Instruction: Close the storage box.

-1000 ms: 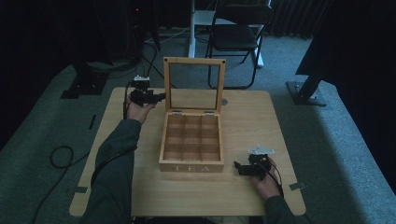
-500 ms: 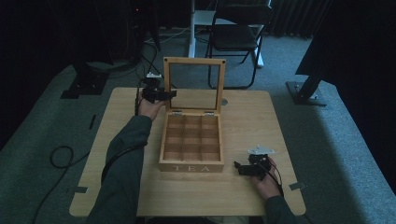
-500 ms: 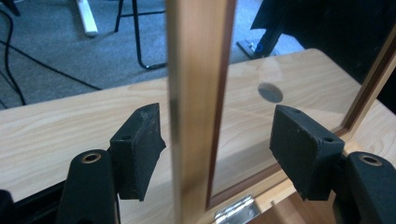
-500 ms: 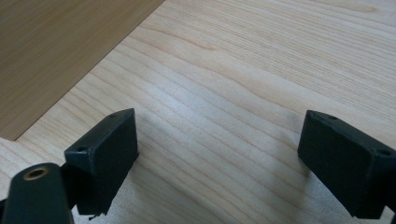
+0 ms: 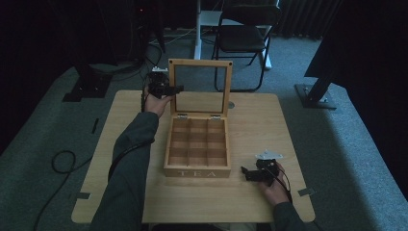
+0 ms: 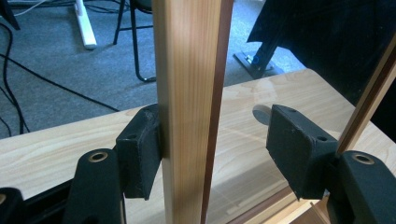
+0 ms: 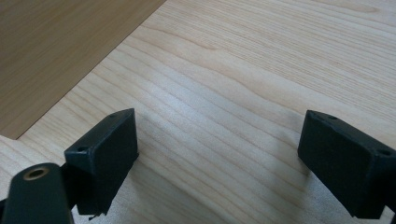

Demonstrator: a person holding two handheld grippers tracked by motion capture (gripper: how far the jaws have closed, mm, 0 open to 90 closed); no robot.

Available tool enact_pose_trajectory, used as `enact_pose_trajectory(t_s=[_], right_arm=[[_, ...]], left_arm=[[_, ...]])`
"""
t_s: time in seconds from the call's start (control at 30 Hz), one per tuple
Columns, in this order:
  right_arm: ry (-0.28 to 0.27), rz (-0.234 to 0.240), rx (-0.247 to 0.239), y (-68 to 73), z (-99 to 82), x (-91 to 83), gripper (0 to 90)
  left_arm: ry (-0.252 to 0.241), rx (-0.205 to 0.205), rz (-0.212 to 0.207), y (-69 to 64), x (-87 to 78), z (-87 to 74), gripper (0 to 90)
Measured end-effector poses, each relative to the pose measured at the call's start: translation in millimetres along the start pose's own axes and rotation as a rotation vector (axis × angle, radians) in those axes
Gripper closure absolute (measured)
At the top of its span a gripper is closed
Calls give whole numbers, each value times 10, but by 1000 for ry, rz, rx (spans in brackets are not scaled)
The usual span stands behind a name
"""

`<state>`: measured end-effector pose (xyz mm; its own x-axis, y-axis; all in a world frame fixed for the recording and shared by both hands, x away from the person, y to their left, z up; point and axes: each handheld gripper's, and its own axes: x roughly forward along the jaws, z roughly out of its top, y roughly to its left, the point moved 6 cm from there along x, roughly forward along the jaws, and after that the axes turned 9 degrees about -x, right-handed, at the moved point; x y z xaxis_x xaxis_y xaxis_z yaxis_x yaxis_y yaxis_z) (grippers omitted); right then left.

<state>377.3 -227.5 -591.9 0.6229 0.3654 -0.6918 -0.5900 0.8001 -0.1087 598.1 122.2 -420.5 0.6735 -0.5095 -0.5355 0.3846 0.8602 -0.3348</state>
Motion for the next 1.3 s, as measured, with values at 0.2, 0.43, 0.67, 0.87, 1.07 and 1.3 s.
enact_pose_trajectory(t_s=[0.2, 0.43, 0.67, 0.87, 1.07, 1.3], right_arm=[[0, 1, -1, 3, -1, -1, 116], [0, 3, -1, 6, -2, -3, 116], [0, 3, -2, 6, -2, -3, 116], [0, 5, -3, 10, -3, -4, 117], [1, 5, -3, 10, -3, -5, 117], [1, 5, -2, 11, -3, -4, 117]], left_arm=[[-19, 1, 12, -12, 25, 12, 377], [-40, 13, 8, -30, 1, 53, 369], [-22, 2, 20, -44, -63, 55, 419], [-21, -8, 16, -93, -149, 27, 415], [-13, 21, 5, -150, -262, -23, 407], [-16, 62, 7, -226, -396, -111, 399]])
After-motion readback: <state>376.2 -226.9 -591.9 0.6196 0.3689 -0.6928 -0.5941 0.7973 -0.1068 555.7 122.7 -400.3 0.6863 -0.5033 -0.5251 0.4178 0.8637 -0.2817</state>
